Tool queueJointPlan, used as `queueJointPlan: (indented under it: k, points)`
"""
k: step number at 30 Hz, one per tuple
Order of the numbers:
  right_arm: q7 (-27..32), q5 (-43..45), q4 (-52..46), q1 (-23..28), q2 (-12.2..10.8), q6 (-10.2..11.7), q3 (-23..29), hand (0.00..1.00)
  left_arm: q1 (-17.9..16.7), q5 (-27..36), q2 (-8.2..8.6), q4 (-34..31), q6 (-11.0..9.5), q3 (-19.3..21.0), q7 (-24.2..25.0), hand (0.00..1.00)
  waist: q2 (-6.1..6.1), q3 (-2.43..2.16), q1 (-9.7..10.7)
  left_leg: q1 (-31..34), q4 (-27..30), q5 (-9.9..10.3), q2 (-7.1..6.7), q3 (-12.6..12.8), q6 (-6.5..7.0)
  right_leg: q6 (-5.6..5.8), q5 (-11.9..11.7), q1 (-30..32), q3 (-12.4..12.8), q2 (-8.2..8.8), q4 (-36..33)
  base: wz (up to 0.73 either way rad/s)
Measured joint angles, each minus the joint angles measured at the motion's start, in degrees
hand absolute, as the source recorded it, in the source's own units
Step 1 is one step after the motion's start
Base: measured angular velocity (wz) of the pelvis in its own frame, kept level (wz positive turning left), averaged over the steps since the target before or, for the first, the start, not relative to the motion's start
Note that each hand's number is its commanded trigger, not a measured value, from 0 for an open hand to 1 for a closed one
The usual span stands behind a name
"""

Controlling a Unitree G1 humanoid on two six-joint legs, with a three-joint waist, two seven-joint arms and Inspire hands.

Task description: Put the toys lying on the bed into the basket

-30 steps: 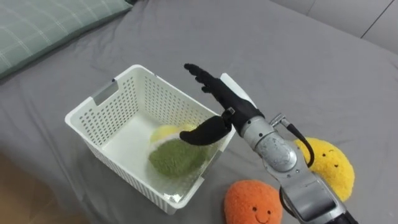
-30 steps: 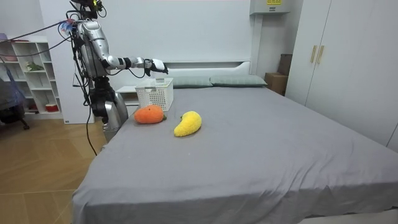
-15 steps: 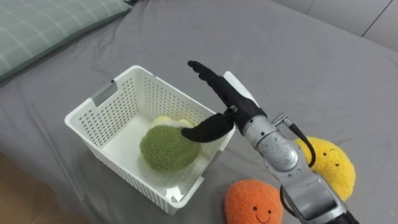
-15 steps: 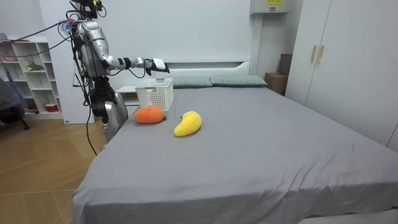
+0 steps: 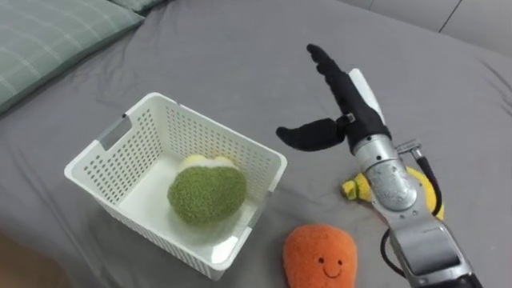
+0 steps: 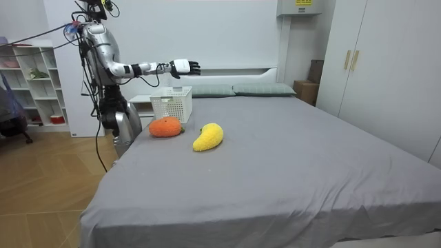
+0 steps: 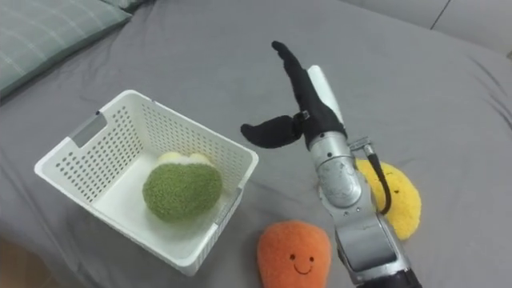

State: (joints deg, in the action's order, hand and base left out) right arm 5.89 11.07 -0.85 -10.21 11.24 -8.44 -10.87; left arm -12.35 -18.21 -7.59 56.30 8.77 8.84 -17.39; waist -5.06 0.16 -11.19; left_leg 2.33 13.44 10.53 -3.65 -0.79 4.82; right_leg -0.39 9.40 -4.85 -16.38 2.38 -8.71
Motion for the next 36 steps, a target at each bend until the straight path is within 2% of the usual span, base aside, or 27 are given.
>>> queueJointPlan:
  k: [4, 5, 6, 8, 13, 17, 19, 23, 26, 29, 34, 36]
  points:
    - [3.27, -1.13, 0.05, 1.02, 0.39, 0.37, 2.88, 0.00, -0.55, -0.01, 0.01, -0.02, -0.01, 0.63, 0.01, 0.00, 0.37, -0.17, 1.32, -0.82, -0.35, 0.01, 0.10, 0.72, 0.05, 0.08, -0.05, -0.04, 0.80, 0.02, -0.04, -0.10]
    - [3.54, -1.69, 0.06, 1.38, 0.45, 0.40, 3.33, 0.00, -0.64, -0.02, 0.05, -0.02, -0.02, 0.70, 0.01, 0.00, 0.48, -0.27, 1.28, -1.06, -0.56, 0.00, 0.13, 0.92, 0.06, 0.08, -0.05, -0.13, 1.01, 0.01, -0.07, -0.14]
    - [4.01, -2.05, 0.26, 2.16, 0.89, 0.66, 3.99, 0.00, -0.91, -0.01, 0.39, -0.08, -0.06, 1.58, 0.01, 0.00, 0.61, -0.55, 1.48, -1.57, -0.82, -0.01, 0.15, 1.25, 0.09, 0.09, -0.05, -0.33, 1.47, 0.00, -0.07, -0.13]
    - [4.21, -1.96, 0.85, 3.08, 1.28, 1.20, 6.01, 0.00, -1.23, -0.01, 0.69, -0.28, -0.10, 2.42, 0.01, 0.00, 0.88, -0.39, 2.02, -2.12, -1.10, 0.01, 0.15, 1.37, 0.12, 0.12, -0.07, -0.96, 1.51, 0.02, -0.02, -0.06]
    - [4.89, -2.47, 4.02, 5.02, 3.11, 1.39, 9.77, 0.00, -3.64, 0.02, 0.84, -2.75, -0.14, 3.38, 0.00, 0.00, 0.68, -0.46, 4.50, -2.78, -1.68, -0.02, 0.23, 2.12, 0.17, 0.16, -0.06, -1.11, 2.05, 0.05, -0.16, -0.08]
    - [5.22, -2.21, 7.63, 5.01, 4.11, 1.00, 12.19, 0.00, -3.47, 0.01, 0.69, -2.98, -0.06, 3.36, 0.25, 0.00, -0.18, -0.41, 6.14, -2.75, -1.70, -0.02, 0.22, 2.19, 0.17, 0.17, -0.06, -1.03, 2.26, 0.03, -0.21, 0.00]
    - [5.25, -1.72, 9.14, 5.00, 5.25, 0.81, 12.62, 0.00, -3.47, 0.00, 0.36, -2.98, -0.05, 3.33, 0.72, 0.00, -0.92, -0.22, 6.51, -2.83, -1.75, -0.02, 0.25, 2.32, 0.17, 0.17, -0.06, -1.03, 2.34, 0.01, -0.25, -0.02]
    - [5.38, -1.70, 11.06, 4.94, 5.72, 0.83, 14.50, 0.00, -3.20, 0.02, -0.11, -2.97, -0.08, 3.25, 1.48, 0.00, -1.56, -0.09, 6.70, -2.94, -1.82, 0.01, 0.26, 2.59, 0.23, 0.19, -0.07, -0.95, 2.70, 0.02, -0.43, -0.03]
    - [6.06, -2.09, 14.83, 3.84, 6.71, 0.97, 14.40, 0.00, -2.37, 1.54, -1.08, -2.01, -0.14, 2.59, 1.62, 0.00, -2.04, 0.22, 6.32, -2.16, -1.74, -0.04, 0.33, 2.74, 0.29, 0.20, -0.07, 0.13, 2.82, 0.00, -1.07, -0.04]
    - [7.49, -2.13, 20.68, 1.54, 7.49, 0.95, 14.39, 0.00, -2.02, 2.23, -2.39, -1.34, -0.49, 1.52, 1.90, 0.00, -2.77, 0.07, 6.06, -0.01, -1.00, -0.08, 0.30, 2.71, 0.36, 0.28, -0.15, 1.98, 2.83, -0.24, -1.17, 0.01]
    - [9.76, -2.11, 25.86, -2.07, 8.84, 0.97, 14.16, 0.00, -1.72, 3.00, -2.87, -1.44, -0.41, 1.51, 1.96, 0.00, -2.47, 0.21, 5.83, 3.21, -0.18, -0.28, 0.26, 2.75, 0.68, 0.49, -0.51, 5.20, 2.78, -0.16, -1.30, 0.00]
    - [9.95, -1.99, 31.82, -5.93, 10.10, 0.93, 13.10, 0.00, -0.81, 2.98, -3.52, -1.24, -0.23, 0.94, 2.05, 0.00, -2.39, 0.26, 5.86, 5.46, 0.39, -0.63, 0.22, 2.69, 0.78, 0.47, -0.55, 7.47, 2.52, -0.02, -1.76, 0.04]
